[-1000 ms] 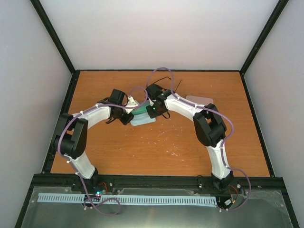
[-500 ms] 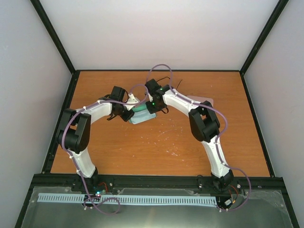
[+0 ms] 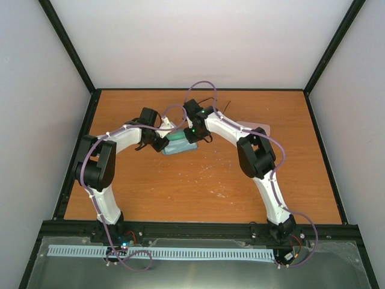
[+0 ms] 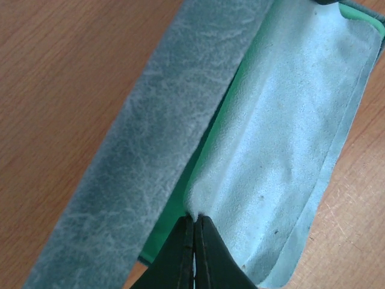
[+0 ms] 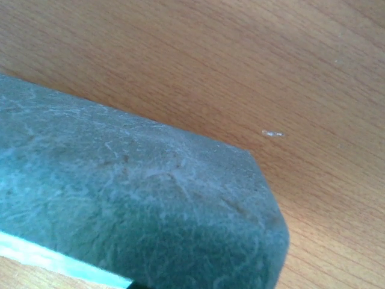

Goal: Organize the sunglasses
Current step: Place the glasses cleaning cloth in the sunglasses case.

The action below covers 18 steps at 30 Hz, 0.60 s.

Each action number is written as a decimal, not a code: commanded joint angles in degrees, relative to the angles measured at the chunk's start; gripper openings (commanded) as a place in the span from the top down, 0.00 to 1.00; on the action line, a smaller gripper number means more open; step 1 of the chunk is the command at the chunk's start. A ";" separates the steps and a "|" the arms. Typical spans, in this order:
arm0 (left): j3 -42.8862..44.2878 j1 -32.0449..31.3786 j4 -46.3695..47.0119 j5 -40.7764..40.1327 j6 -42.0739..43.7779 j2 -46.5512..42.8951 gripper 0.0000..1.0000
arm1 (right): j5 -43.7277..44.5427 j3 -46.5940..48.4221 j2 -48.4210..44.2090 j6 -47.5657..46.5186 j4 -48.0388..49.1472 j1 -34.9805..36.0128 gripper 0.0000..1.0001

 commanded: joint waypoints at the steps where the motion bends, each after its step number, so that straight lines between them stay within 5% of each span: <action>1: 1.66 0.43 0.95 1.28 0.98 0.97 0.99 | -0.69 2.49 2.50 -0.66 -1.94 -0.71 0.97; 12: 1.85 0.43 2.25 -0.73 1.20 0.81 0.96 | -0.78 2.40 3.24 -0.09 -1.90 -0.71 0.97; 18: 0.95 0.43 2.54 -1.48 0.74 0.34 0.83 | -0.81 2.68 3.07 0.54 -1.65 -0.71 0.93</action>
